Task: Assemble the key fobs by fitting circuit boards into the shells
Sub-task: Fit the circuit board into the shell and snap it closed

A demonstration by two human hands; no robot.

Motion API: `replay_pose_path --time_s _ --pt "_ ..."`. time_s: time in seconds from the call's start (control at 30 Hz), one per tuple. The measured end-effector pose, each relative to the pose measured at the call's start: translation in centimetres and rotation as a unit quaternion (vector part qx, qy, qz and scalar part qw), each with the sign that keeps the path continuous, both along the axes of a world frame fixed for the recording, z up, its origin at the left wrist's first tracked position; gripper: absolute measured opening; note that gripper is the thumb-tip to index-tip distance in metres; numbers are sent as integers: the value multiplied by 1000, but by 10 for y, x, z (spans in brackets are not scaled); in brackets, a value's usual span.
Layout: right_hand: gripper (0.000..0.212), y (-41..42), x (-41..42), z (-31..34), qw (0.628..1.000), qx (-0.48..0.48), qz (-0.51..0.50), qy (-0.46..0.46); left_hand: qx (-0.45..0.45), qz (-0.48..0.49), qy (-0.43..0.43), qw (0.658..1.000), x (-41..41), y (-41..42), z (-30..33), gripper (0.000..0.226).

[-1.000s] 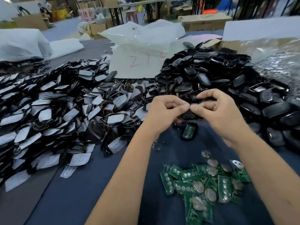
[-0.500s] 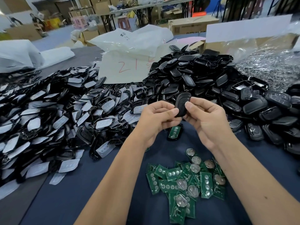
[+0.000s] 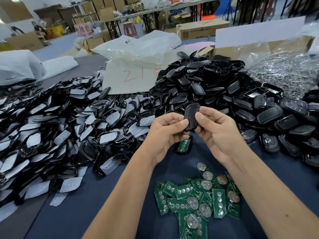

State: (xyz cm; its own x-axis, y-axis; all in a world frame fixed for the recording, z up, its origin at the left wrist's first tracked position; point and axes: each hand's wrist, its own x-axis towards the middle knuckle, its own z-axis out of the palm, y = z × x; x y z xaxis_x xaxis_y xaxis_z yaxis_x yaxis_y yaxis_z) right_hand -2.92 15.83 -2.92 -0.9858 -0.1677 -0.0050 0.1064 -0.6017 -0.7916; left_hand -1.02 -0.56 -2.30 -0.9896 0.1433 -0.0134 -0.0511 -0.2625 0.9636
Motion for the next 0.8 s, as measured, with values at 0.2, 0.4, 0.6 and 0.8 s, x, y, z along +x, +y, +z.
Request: replay_pose_path --time_s 0.2,0.4,0.6,0.8 --pt "27 -2 4 3 997 -66 44 -1 9 -17 20 1000 0 3 2 10" --pt "26 0 1 1 998 -35 45 1 39 -35 36 998 -1 9 4 11" --pt "19 0 -1 -1 999 25 -25 5 -53 34 60 996 -3 9 1 13" --pt "26 -9 3 -8 975 177 -126 53 -421 147 257 857 -4 10 -2 21"
